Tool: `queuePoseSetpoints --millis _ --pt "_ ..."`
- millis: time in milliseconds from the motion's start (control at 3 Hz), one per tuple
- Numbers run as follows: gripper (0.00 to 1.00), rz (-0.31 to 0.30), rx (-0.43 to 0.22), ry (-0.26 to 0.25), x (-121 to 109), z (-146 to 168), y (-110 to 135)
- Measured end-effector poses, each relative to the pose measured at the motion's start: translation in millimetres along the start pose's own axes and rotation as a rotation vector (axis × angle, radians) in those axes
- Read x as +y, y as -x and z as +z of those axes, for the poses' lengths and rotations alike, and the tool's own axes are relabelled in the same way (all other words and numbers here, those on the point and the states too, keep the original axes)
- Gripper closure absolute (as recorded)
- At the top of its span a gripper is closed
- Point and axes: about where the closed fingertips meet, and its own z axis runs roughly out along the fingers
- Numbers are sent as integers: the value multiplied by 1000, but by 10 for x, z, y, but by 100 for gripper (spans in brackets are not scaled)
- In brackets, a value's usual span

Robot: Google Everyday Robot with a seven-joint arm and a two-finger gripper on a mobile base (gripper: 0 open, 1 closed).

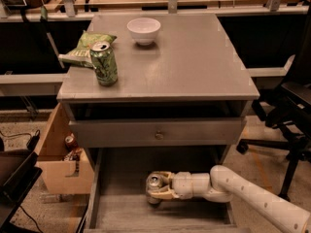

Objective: Place 7up can into middle drawer

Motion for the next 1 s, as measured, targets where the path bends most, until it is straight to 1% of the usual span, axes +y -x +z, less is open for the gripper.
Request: queuePoseSetpoints --millis 333,667,1000 --pt "82 -2 -1 4 8 16 16" --pt "51 -2 -3 10 19 43 21" --pt "26 -1 -5 13 27 62 24"
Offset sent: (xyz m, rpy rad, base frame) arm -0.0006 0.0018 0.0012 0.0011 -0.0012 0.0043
